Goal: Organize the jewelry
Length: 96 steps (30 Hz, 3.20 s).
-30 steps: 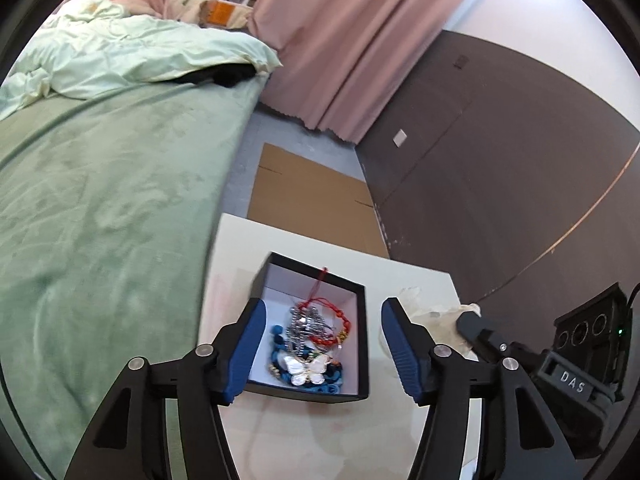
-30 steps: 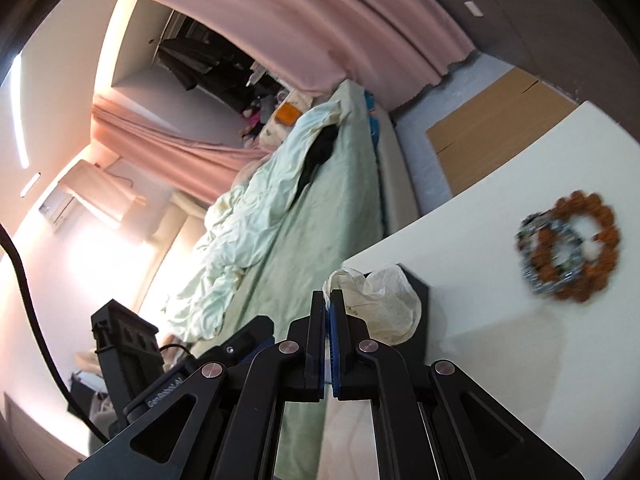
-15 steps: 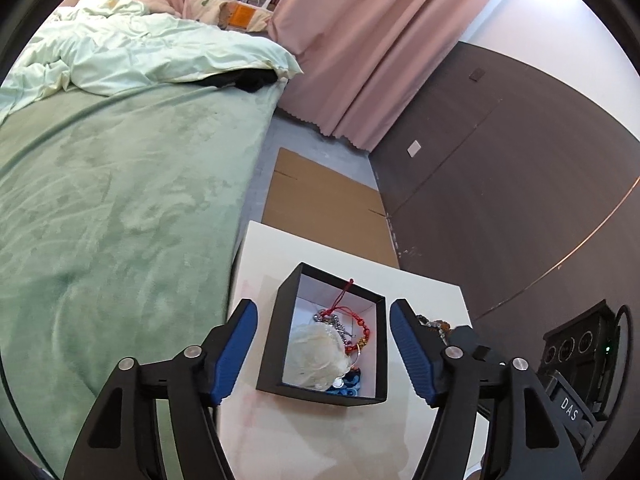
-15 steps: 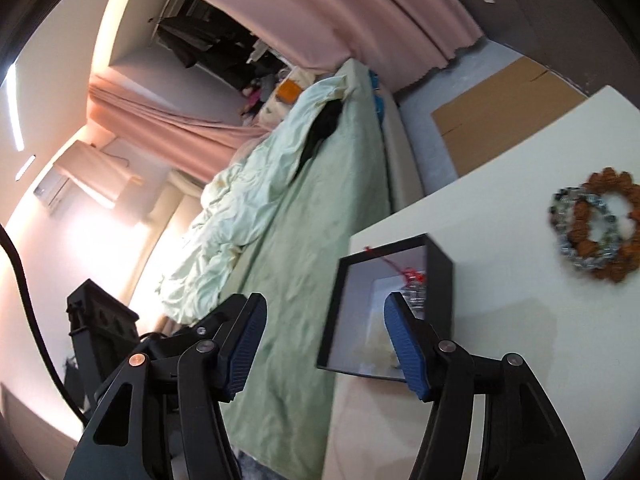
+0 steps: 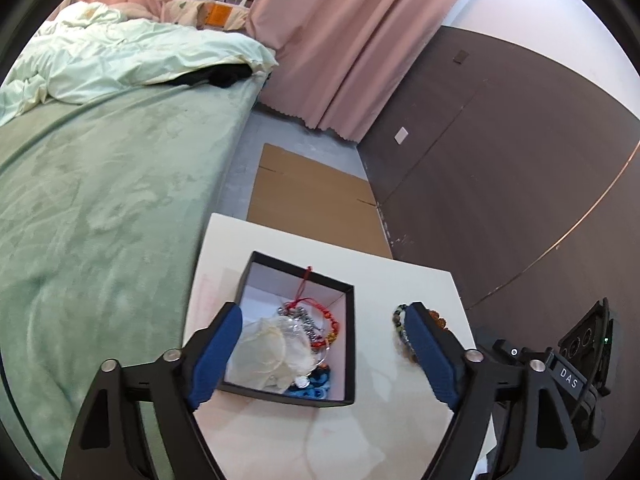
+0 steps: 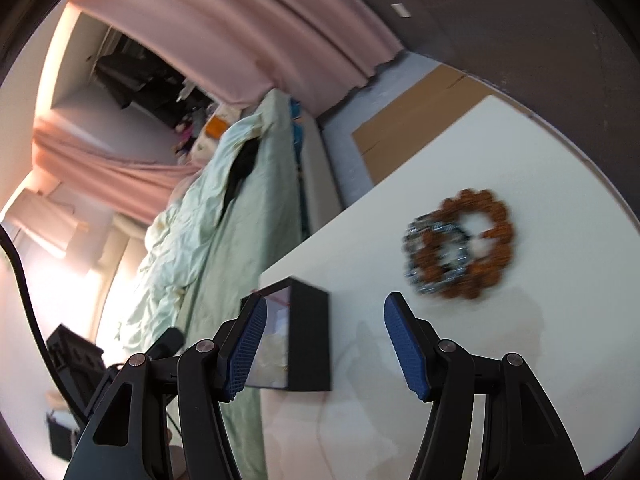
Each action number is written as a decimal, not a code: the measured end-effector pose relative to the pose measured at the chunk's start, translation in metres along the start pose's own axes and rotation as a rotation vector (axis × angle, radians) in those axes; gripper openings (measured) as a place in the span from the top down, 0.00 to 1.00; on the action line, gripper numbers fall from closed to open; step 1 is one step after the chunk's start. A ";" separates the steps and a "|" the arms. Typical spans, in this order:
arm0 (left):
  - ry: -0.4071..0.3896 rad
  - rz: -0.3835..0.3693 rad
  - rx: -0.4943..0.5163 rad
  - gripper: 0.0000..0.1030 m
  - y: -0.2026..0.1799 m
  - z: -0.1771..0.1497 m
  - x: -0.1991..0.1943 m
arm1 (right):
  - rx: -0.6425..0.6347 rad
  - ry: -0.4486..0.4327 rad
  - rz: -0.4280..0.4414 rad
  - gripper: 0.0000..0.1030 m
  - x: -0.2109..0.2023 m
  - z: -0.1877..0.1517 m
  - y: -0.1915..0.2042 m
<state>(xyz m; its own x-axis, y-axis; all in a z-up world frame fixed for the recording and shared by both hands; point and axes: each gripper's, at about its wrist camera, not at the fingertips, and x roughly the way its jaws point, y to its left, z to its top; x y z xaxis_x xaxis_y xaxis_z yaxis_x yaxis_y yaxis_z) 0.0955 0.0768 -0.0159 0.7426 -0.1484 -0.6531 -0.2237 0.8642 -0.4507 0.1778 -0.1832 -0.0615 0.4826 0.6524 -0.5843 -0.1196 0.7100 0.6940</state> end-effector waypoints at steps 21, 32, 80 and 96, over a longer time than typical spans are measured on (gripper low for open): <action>0.125 -0.118 0.140 0.42 -0.087 -0.025 0.069 | 0.164 0.019 -0.151 0.45 -0.022 0.032 -0.078; 0.252 -0.083 0.143 0.57 -0.108 -0.043 0.125 | 0.228 0.064 -0.148 0.50 -0.011 0.048 -0.102; 0.246 -0.097 0.079 0.81 -0.091 -0.036 0.143 | 0.026 0.162 -0.263 0.62 0.048 0.055 -0.075; 0.238 -0.072 0.091 0.90 -0.084 -0.033 0.128 | -0.047 0.170 -0.364 0.81 0.037 0.046 -0.068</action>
<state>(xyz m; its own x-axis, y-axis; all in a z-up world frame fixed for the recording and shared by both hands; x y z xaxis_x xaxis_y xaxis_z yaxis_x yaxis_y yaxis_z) 0.1885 -0.0309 -0.0823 0.5825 -0.3111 -0.7510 -0.1099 0.8853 -0.4519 0.2435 -0.2200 -0.1110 0.3508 0.3880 -0.8523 -0.0092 0.9115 0.4112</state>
